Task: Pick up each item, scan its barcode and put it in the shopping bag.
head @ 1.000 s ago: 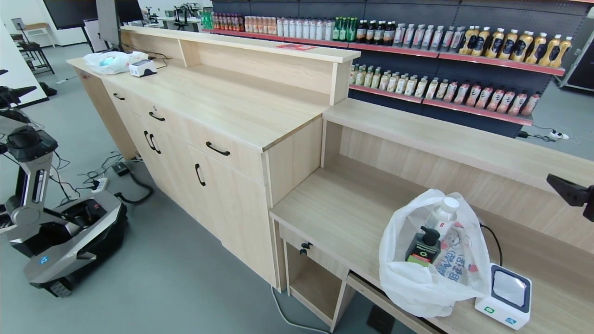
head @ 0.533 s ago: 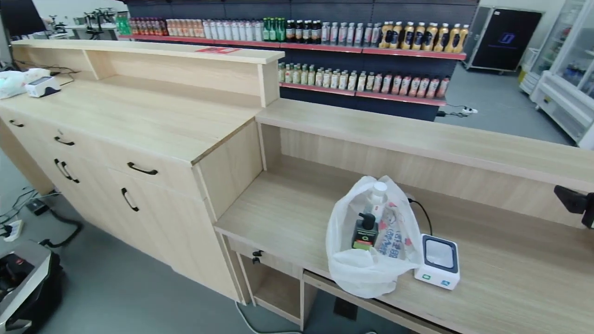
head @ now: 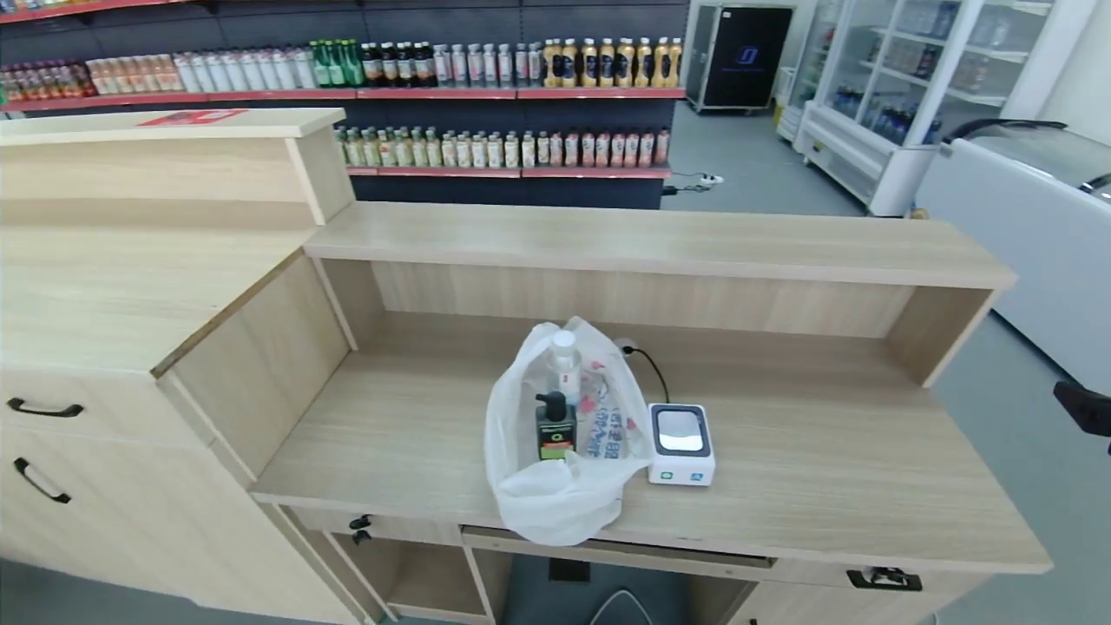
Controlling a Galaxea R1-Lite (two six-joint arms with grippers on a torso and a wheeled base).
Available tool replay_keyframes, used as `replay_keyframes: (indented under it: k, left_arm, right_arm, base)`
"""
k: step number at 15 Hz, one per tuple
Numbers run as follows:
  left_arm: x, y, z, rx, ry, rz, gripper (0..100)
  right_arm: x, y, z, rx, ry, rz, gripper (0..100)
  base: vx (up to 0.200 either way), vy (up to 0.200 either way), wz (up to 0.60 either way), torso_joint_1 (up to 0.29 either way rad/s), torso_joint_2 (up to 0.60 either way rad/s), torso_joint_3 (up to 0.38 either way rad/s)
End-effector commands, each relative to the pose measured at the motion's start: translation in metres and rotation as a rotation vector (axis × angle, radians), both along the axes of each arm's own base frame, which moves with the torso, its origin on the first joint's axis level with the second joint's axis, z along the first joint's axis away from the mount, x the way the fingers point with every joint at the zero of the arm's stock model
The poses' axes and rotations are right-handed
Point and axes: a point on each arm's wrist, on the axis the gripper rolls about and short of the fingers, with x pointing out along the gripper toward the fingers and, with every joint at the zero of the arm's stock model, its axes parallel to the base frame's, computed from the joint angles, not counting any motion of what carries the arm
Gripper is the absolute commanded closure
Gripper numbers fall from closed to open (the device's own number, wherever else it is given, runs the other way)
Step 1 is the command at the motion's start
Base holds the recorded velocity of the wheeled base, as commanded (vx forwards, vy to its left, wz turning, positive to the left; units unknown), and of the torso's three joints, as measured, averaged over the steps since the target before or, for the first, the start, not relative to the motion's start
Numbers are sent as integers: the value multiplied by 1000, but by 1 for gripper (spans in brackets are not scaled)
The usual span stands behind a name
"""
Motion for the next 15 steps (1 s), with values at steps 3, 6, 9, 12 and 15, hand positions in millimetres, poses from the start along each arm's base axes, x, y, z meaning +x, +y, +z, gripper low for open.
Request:
replay_keyframes:
  k: [3, 6, 9, 12, 15]
  left_arm:
    - [0, 0, 0, 0, 0, 2, 100]
    - [0, 0, 0, 0, 0, 2, 100]
    - [0, 0, 0, 0, 0, 0, 100]
    - [0, 0, 0, 0, 0, 2, 100]
    - [0, 0, 0, 0, 0, 2, 100]
  right_arm:
    - [-32, 17, 3, 119, -133, 50, 0]
    - [-59, 30, 3, 148, -152, 154, 0]
    - [-121, 32, -48, 86, -151, 238, 0]
    - [-155, 32, -94, 54, -247, 268, 0]
    - [-170, 37, -111, 66, -259, 425, 0]
  base:
    - [0, 0, -200, 1, 1, 2]
    - [0, 0, 0, 0, 0, 0]
    - [0, 0, 0, 0, 0, 0]
    - [0, 0, 0, 0, 0, 0]
    - [0, 0, 0, 0, 0, 0]
